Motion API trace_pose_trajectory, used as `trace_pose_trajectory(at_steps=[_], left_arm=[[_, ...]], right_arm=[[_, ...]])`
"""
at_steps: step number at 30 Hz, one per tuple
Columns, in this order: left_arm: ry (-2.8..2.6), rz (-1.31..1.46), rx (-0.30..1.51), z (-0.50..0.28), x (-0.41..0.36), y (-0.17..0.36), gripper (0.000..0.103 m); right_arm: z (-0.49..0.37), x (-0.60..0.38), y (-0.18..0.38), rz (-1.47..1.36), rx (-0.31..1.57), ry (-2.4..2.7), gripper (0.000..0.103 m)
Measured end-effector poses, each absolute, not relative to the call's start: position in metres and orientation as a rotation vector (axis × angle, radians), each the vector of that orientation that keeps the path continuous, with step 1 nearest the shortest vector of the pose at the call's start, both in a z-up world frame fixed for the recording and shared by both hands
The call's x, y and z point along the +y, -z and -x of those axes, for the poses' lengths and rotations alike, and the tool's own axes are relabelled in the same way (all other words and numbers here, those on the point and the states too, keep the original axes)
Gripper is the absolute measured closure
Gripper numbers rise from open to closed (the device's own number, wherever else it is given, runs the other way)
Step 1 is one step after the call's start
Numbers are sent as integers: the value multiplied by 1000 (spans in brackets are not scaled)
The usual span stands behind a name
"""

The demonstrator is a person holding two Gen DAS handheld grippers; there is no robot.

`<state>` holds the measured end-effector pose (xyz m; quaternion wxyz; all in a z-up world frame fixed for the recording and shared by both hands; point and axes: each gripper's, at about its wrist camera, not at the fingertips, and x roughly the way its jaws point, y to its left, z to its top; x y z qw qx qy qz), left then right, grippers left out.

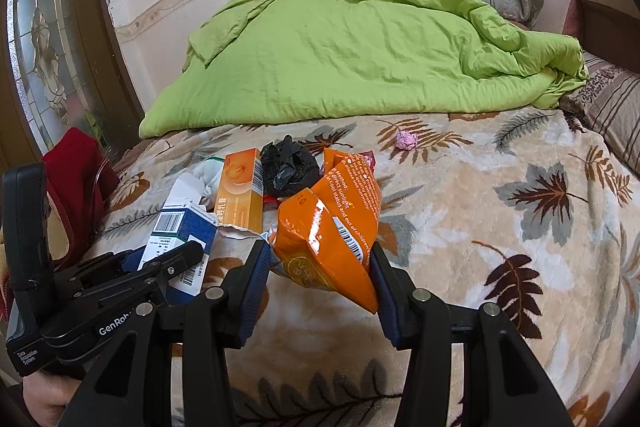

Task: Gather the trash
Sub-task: 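Lift the orange bag and white-and-blue carton off the bed with both tools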

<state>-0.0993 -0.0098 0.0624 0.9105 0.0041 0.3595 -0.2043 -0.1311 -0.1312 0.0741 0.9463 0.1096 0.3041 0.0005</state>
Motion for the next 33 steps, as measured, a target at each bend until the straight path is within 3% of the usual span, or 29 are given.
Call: trace_pose_trajectory(at_steps=[33], left_arm=[[388,-71,701,103,-12,-67,68]], right_arm=[[128,-136,-71,-233,634,0,50]])
